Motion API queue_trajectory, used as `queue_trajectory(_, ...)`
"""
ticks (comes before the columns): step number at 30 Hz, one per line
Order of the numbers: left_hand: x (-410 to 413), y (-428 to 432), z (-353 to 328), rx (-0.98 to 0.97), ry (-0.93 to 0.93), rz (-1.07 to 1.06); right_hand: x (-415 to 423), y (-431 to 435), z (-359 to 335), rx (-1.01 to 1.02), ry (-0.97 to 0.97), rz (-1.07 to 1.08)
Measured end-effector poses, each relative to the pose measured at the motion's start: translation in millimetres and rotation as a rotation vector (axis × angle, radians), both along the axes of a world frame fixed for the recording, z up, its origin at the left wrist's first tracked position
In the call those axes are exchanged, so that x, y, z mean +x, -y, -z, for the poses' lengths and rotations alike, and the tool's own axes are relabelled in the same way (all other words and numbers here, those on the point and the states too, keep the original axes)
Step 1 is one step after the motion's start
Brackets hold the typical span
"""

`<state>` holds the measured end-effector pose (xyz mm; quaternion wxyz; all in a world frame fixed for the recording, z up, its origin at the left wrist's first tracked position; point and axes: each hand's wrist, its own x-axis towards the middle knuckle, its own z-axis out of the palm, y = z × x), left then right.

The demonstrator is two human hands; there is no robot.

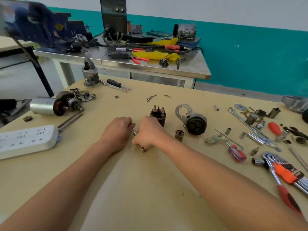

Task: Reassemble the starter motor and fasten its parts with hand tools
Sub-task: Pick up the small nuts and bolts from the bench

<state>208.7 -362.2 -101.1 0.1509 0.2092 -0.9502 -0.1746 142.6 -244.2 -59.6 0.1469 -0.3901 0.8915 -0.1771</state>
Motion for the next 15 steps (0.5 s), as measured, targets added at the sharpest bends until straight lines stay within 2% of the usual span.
queue_trajectory(3, 5, 2, 4, 0.149, -0.128, 0.059, -3, 10, 12, -0.15, 0.074, 0.115)
queue_trajectory(8, 6, -2, 3, 0.379, -0.222, -0.009, -4, 6, 23, -0.316, 0.16, 0.234)
queue_trajectory(13, 7, 1, 2, 0.653, -0.373, -0.092, 0, -3, 25, -0.399, 0.331, 0.231)
queue_trajectory(15, 7, 3, 2, 0.722, -0.411, -0.11, 2, -13, 20, -0.409, 0.34, 0.201)
